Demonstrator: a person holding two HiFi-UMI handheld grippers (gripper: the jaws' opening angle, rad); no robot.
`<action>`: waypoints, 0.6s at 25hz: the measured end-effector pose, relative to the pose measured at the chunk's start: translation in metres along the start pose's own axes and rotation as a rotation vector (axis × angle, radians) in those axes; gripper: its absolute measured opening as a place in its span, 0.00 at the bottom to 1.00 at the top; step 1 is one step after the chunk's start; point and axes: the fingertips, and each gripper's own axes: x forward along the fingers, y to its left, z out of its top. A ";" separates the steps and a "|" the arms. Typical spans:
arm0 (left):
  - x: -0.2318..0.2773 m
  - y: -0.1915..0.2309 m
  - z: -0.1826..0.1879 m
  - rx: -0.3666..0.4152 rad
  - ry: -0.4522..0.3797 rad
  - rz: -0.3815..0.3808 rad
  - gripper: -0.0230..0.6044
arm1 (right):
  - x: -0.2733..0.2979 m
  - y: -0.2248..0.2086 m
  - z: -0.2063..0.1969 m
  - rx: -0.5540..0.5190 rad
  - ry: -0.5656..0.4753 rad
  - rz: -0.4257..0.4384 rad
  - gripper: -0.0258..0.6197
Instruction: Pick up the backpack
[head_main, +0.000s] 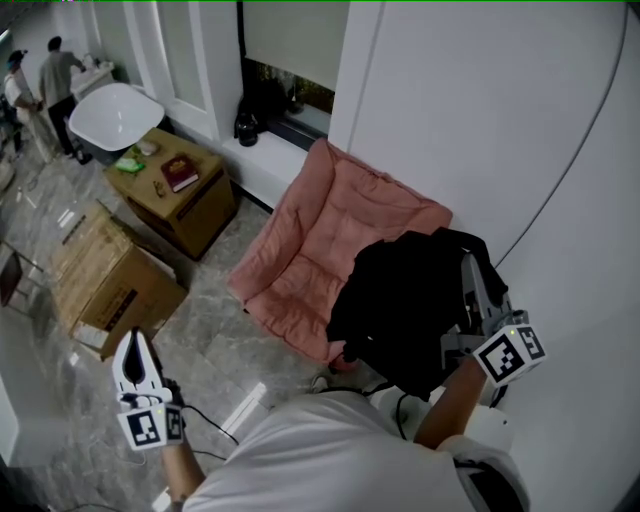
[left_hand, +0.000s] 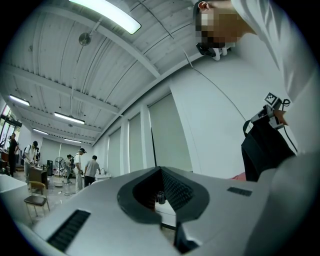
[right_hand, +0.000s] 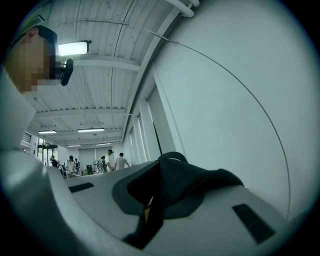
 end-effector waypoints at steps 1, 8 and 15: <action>0.001 -0.001 0.000 0.000 0.000 -0.003 0.06 | 0.000 -0.001 -0.001 0.004 0.001 -0.002 0.09; 0.000 -0.001 0.004 0.003 0.003 -0.003 0.06 | -0.001 0.001 0.001 0.019 -0.008 -0.002 0.09; -0.006 0.003 0.004 0.017 0.005 0.017 0.06 | 0.009 0.005 0.001 0.017 -0.005 0.022 0.09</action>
